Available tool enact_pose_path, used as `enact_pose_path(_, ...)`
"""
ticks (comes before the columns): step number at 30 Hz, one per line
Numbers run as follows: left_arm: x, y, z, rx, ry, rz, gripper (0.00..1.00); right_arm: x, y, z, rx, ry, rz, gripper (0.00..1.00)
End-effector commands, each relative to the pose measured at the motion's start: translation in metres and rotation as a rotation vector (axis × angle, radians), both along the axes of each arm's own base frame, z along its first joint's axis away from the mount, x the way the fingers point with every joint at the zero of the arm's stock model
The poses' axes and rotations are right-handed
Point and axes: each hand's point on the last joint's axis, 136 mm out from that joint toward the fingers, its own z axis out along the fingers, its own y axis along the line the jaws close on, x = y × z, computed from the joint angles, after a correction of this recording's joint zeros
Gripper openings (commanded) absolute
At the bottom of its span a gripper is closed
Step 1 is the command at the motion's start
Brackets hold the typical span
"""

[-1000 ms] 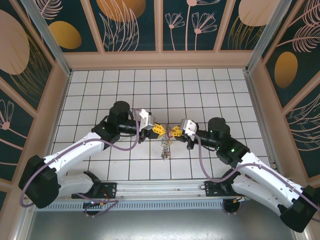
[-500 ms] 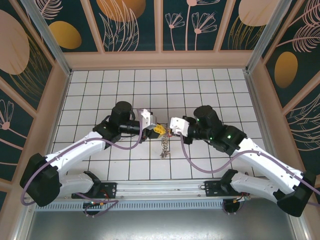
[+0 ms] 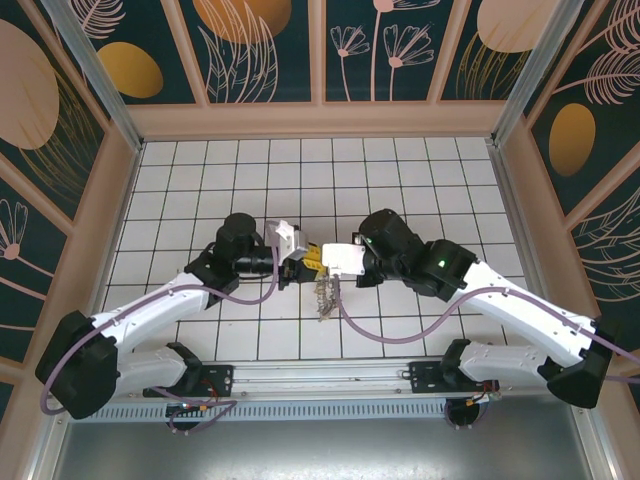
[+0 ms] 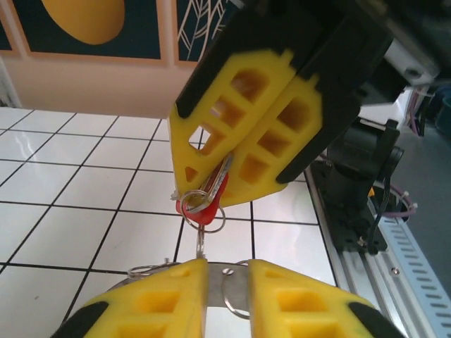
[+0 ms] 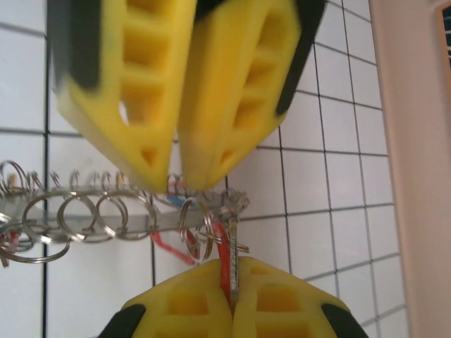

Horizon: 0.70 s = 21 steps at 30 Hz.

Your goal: Put the keys on the keyring

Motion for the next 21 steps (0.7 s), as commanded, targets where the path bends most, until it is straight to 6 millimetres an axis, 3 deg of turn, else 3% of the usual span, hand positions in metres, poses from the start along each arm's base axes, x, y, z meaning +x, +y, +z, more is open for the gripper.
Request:
enact_pose_path(1,0.004,0.003,0.020,-0.067,-0.043,0.043,0.27,0.012,-0.012,0.015,-0.105,-0.183,-0.008,0.00)
enact_pose_path(4,0.015,0.008,0.019,-0.057,-0.045,0.131,0.32,0.019,-0.013,0.023,-0.169,-0.295,-0.012,0.00)
enact_pose_path(6,0.024,0.013,0.022,-0.058,-0.060,0.202,0.41,0.023,-0.012,0.031,-0.207,-0.357,-0.006,0.00)
enact_pose_path(11,0.071,0.049,0.027,-0.098,-0.015,0.546,0.56,0.032,-0.007,0.054,-0.250,-0.505,0.027,0.00)
enact_pose_path(12,0.086,0.068,0.034,-0.166,0.034,0.650,0.59,0.031,-0.003,0.061,-0.233,-0.512,0.037,0.00)
enact_pose_path(16,0.129,0.167,0.028,-0.367,0.189,1.067,0.95,0.025,0.019,0.084,-0.135,-0.470,0.088,0.00)
enact_pose_path(19,0.139,0.214,0.014,-0.307,0.190,1.287,0.99,0.026,0.037,0.093,-0.085,-0.471,0.116,0.00)
enact_pose_path(21,0.141,0.233,0.007,-0.307,0.244,1.333,0.99,0.025,0.054,0.099,-0.024,-0.463,0.150,0.00)
